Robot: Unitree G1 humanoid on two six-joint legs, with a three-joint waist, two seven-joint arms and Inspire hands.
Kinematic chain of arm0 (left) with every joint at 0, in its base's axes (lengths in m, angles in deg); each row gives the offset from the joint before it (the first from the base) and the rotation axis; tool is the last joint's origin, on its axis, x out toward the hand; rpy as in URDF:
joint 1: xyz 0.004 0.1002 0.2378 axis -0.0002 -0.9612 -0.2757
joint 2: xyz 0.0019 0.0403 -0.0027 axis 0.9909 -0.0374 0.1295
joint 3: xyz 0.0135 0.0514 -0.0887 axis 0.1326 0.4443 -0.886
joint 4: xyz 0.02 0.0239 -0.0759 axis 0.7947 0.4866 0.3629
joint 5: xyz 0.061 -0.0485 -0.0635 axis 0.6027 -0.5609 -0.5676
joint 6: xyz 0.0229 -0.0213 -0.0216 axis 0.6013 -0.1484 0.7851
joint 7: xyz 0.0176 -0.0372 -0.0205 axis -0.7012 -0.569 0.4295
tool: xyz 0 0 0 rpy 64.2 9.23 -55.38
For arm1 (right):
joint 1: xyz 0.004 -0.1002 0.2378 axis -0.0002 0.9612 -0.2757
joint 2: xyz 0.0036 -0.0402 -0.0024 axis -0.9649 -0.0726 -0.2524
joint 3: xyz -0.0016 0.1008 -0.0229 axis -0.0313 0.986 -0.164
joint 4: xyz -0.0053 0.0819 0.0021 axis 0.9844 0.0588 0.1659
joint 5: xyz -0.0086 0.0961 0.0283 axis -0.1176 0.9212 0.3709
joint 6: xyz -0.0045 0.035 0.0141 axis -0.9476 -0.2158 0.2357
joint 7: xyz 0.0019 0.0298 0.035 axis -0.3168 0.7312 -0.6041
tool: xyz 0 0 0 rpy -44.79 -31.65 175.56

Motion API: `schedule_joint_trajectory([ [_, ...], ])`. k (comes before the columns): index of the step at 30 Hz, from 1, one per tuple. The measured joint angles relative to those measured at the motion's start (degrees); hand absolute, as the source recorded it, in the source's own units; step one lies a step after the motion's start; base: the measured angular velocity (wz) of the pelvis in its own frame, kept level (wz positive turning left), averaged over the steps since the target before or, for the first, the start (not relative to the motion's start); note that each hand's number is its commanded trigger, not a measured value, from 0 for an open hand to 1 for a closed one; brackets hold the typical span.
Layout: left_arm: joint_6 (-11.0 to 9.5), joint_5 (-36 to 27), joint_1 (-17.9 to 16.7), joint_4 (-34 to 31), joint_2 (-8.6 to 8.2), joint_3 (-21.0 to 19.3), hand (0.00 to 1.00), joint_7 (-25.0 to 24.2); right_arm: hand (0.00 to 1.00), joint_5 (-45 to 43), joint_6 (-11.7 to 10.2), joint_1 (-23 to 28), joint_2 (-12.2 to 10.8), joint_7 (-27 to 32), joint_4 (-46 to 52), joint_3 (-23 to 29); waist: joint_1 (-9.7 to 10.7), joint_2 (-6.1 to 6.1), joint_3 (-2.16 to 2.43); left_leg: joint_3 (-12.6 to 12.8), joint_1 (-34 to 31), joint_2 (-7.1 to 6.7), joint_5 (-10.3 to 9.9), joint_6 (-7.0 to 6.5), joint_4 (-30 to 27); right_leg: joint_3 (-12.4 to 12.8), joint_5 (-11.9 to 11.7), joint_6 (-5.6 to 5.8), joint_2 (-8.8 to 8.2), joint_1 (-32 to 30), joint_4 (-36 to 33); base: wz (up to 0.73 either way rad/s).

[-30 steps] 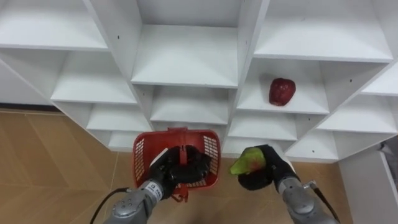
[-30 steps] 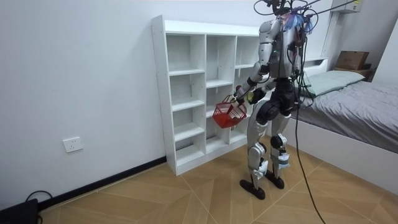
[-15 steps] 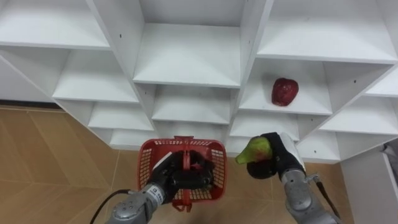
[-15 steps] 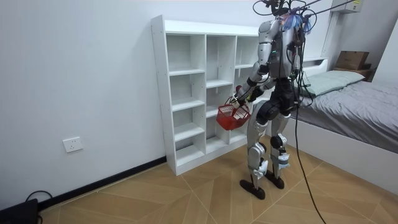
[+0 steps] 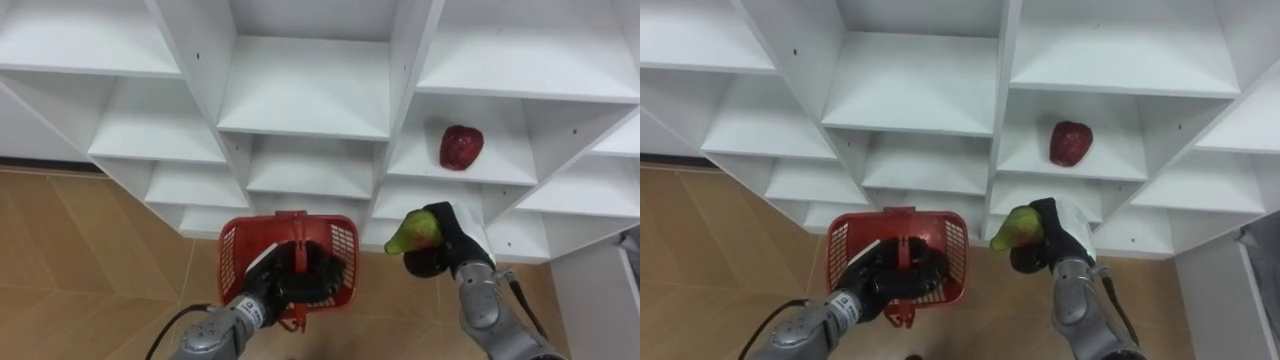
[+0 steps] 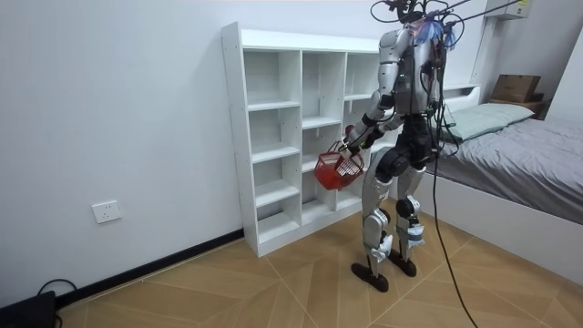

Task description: Collect fruits from the closet

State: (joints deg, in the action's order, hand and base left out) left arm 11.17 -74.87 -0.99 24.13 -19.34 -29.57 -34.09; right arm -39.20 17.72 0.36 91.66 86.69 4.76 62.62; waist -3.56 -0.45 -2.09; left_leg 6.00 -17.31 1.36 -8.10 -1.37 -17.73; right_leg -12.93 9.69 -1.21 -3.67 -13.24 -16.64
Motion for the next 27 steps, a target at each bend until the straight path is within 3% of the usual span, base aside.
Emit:
schedule_joint_trajectory([
  [11,-0.01,-0.03,1.84,0.0,-1.37,1.38,1.0,-0.03,1.0,-2.13,-0.61,-0.92,-0.11,-0.02,-2.36,-0.09,-0.01,0.72,-0.51,0.13,-0.78,-0.01,0.0,0.0,0.11,0.2,0.0,0.0,0.02,-0.97,0.07,0.0],
  [27,0.0,-0.09,3.49,0.38,-1.81,2.04,1.0,-3.56,1.0,-2.1,-0.54,-2.12,-0.19,0.18,-2.45,0.0,-0.03,0.77,-0.49,0.54,-1.41,0.04,0.0,0.0,0.09,0.48,0.0,0.0,0.02,-1.71,-0.02,0.0],
])
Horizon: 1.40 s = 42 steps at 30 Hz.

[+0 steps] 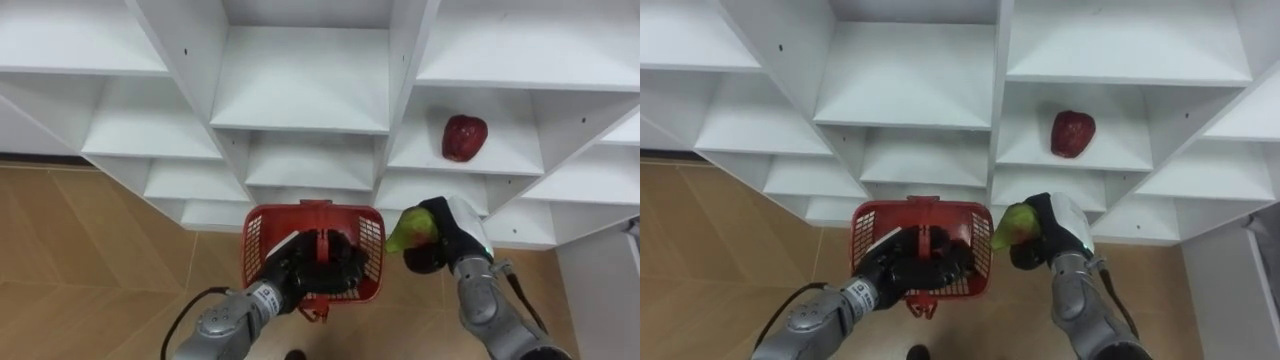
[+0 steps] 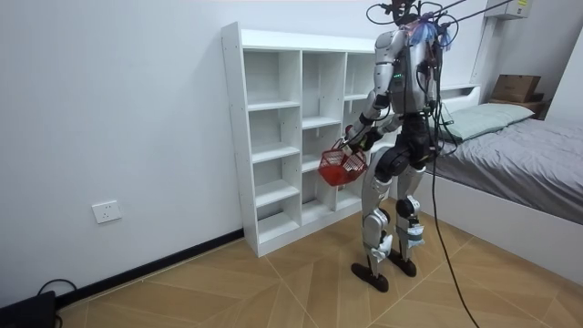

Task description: Collect fruits from the closet

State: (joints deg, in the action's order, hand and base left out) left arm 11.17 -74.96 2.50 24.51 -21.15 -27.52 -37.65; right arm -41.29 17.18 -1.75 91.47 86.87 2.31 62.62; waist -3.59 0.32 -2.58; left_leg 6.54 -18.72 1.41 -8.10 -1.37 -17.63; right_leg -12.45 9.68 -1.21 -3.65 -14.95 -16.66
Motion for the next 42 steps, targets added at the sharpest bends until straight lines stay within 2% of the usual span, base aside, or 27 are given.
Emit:
schedule_joint_trajectory([
  [7,0.0,0.01,0.01,0.0,-0.09,0.06,1.0,-0.03,1.0,0.02,-0.01,-0.25,-0.11,0.22,-0.9,-0.01,-0.03,0.54,-0.07,-0.04,0.04,-0.01,0.0,0.0,0.17,0.02,0.0,0.0,0.0,-0.04,0.02,0.0],
  [16,0.0,-0.01,0.15,0.22,-0.35,1.27,1.0,-0.39,1.0,0.56,0.0,-2.13,-1.92,0.31,-4.01,-0.02,0.06,0.61,-0.05,0.04,0.27,-0.05,0.01,0.0,0.3,0.05,0.0,0.0,-0.04,0.09,-0.04,0.0],
  [42,-0.06,0.0,0.15,0.22,-0.44,2.46,1.0,-1.08,1.0,0.23,-0.66,-2.44,-2.27,0.24,-4.03,-0.23,0.08,0.54,-0.09,0.3,0.5,-0.02,0.02,0.0,0.5,0.48,-0.02,0.01,0.07,0.09,0.01,0.0],
])
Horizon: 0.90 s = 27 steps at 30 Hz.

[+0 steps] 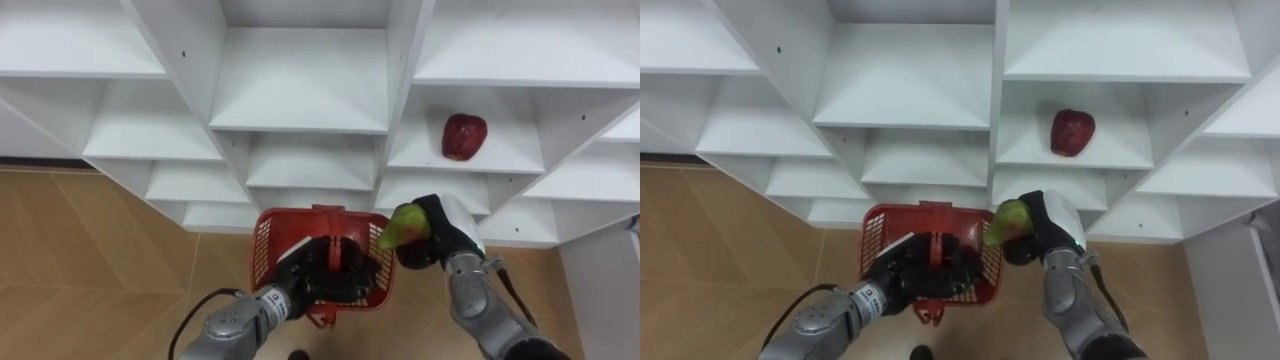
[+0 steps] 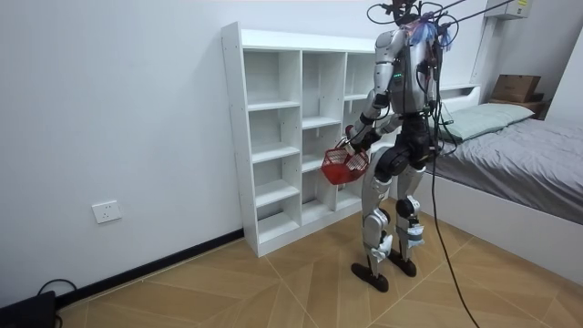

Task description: Collect fruits from the closet

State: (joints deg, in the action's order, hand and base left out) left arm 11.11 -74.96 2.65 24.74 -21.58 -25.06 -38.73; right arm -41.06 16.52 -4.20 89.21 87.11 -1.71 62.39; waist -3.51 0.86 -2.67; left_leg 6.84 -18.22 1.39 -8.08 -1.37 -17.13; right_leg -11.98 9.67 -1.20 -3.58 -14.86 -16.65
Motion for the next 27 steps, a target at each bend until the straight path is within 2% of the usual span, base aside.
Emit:
schedule_joint_trajectory([
  [6,0.0,0.01,0.0,0.0,0.0,0.04,1.0,-0.59,1.0,0.01,0.0,0.01,-0.61,-0.13,0.0,-0.07,0.02,-0.02,-0.01,0.08,0.04,0.01,0.0,0.0,0.02,0.08,0.0,0.0,0.0,0.0,0.01,0.0],
  [8,0.0,-0.01,0.0,-0.01,0.09,0.0,1.0,-1.03,0.79,-0.01,0.0,0.01,-0.86,-0.22,-0.01,-0.06,0.04,-0.06,-0.03,0.14,0.12,0.01,0.0,0.0,0.15,0.18,0.0,0.0,0.02,0.0,0.02,0.0],
  [10,0.0,0.0,0.04,-0.03,0.08,-0.04,1.0,-1.36,0.29,-0.05,0.0,0.01,-1.21,-0.51,-0.04,-0.04,0.07,-0.12,-0.07,0.16,0.32,-0.03,0.04,-0.01,0.48,0.25,0.0,0.0,0.02,0.0,0.06,0.0],
  [11,0.0,0.0,0.06,-0.03,0.07,-0.05,1.0,-1.4,0.01,-0.07,0.0,0.01,-1.3,-0.56,-0.05,-0.05,0.09,-0.15,-0.08,0.16,0.32,-0.02,0.05,0.0,0.49,0.25,0.0,0.0,0.02,0.0,0.06,0.0],
  [27,-0.01,0.03,1.25,-0.13,0.18,-0.49,1.0,-1.58,0.0,-2.35,-0.67,0.43,-1.42,-1.45,-0.09,-0.57,-0.03,-0.67,-0.17,0.13,0.34,0.02,0.06,0.01,0.39,0.52,-0.01,-0.01,0.14,0.0,0.04,0.0],
])
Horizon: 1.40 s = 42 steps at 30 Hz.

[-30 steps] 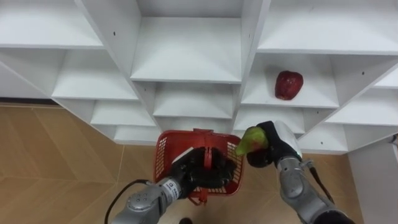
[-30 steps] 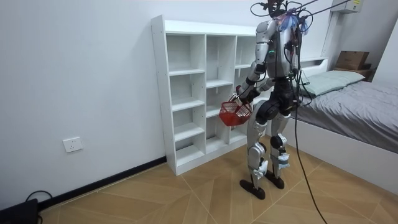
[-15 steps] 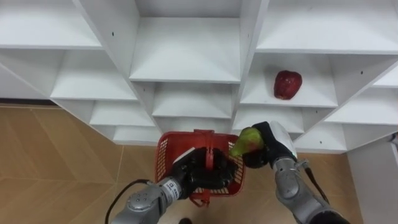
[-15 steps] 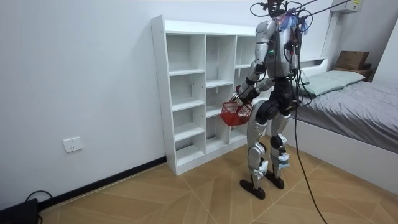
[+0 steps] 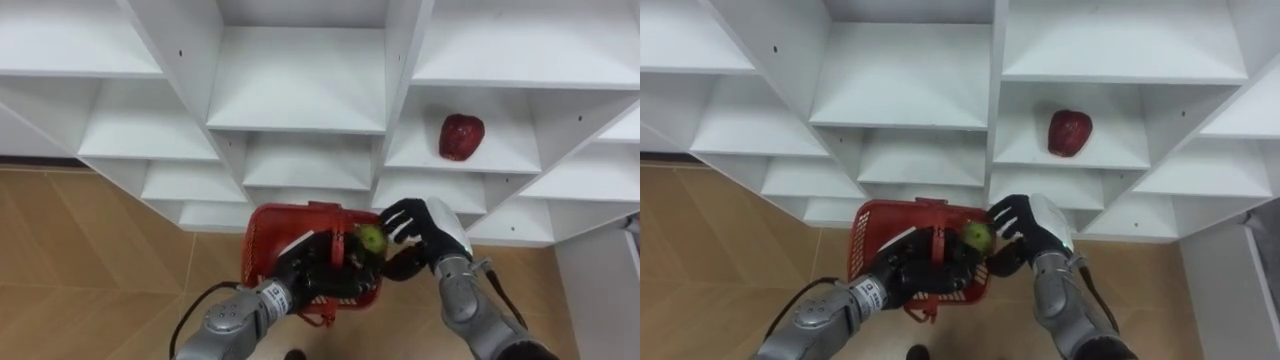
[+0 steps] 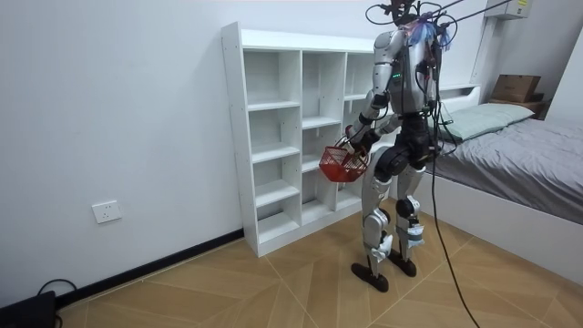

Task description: Collect fruits from the closet

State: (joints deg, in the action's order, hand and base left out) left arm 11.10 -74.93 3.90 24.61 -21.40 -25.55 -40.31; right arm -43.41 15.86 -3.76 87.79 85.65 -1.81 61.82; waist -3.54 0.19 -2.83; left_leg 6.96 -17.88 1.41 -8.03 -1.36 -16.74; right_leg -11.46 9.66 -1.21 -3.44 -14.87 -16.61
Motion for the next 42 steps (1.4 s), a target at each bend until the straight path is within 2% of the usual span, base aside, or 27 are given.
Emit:
schedule_joint_trajectory([
  [6,-0.63,0.0,0.14,-0.19,0.0,-0.61,1.0,0.0,0.0,0.02,0.02,0.13,0.12,-1.09,-0.33,-0.49,-0.05,-0.02,0.02,-0.1,0.01,0.02,0.0,0.0,-0.16,0.01,0.0,0.0,-0.01,0.0,-0.16,0.0],
  [23,-0.79,-0.04,0.57,-1.29,0.15,-1.29,1.0,-0.02,0.0,0.66,0.02,0.12,0.53,-2.38,-0.71,-0.45,-0.02,-0.02,0.05,-0.14,-0.1,0.13,0.0,0.0,-0.71,-0.01,-0.04,-0.05,0.01,0.04,-0.35,0.0],
  [35,-0.78,0.0,-0.16,-0.43,2.13,-1.33,1.0,1.75,0.0,0.96,0.35,0.62,0.56,-2.17,-1.47,-0.61,-0.17,0.04,0.09,0.0,0.61,0.21,-0.02,0.0,-0.77,0.05,-0.17,-0.11,0.1,0.77,-0.15,0.0],
  [40,-0.68,-0.01,-1.98,-0.12,3.12,-2.27,1.0,3.87,0.0,2.64,0.38,2.84,0.66,-2.17,0.76,-0.57,0.12,0.16,0.7,0.16,1.58,0.2,-0.02,0.0,-0.49,0.11,-0.16,-0.08,0.16,1.71,0.08,0.0],
  [42,-0.59,0.0,-3.46,-0.13,3.76,-2.4,1.0,4.47,0.0,2.68,0.39,6.27,1.5,-2.22,3.94,-0.62,0.11,0.08,1.34,0.29,2.73,0.16,-0.03,0.02,-0.22,0.14,-0.15,-0.07,0.23,3.02,0.57,0.0],
])
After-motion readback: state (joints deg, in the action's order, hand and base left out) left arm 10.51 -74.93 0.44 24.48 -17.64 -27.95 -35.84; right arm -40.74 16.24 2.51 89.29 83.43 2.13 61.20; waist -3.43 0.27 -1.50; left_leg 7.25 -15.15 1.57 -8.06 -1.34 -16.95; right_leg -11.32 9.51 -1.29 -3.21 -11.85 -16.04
